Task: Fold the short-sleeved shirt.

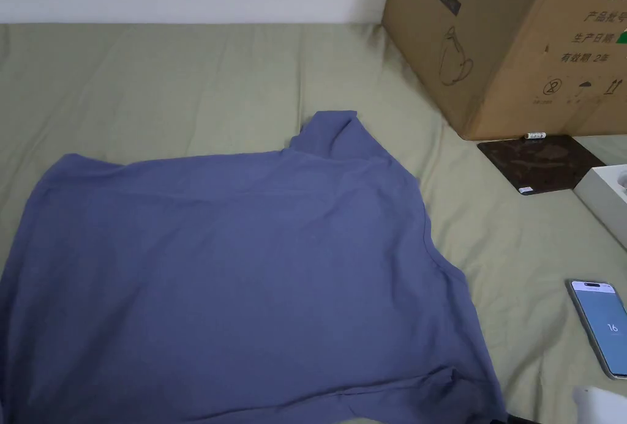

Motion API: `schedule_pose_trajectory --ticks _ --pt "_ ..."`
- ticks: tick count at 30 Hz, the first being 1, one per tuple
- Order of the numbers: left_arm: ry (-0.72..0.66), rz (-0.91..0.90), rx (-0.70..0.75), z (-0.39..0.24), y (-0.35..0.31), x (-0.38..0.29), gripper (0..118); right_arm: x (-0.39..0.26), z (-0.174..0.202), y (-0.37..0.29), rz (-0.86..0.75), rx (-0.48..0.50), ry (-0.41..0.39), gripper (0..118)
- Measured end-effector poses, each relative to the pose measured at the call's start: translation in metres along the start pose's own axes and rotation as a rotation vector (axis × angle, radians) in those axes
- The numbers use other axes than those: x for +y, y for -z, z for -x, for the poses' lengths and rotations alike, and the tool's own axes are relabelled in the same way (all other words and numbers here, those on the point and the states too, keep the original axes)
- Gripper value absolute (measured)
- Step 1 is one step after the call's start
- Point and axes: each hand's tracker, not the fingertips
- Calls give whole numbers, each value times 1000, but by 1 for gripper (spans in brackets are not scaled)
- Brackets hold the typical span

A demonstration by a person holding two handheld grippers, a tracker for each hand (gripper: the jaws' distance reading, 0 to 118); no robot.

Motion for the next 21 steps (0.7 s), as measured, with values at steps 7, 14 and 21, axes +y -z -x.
schedule_pose_trajectory --ticks 7,14,21 --pt "-44 -5 -24 21 4 8 5 -7 27 19 49 21 -216 24" --pt "-134 -92 -153 15 -38 13 4 8 39 -31 -64 58 -173 8" --pt "-18 -189 -149 -14 -52 79 4 102 66 -60 -237 162 -175 8"
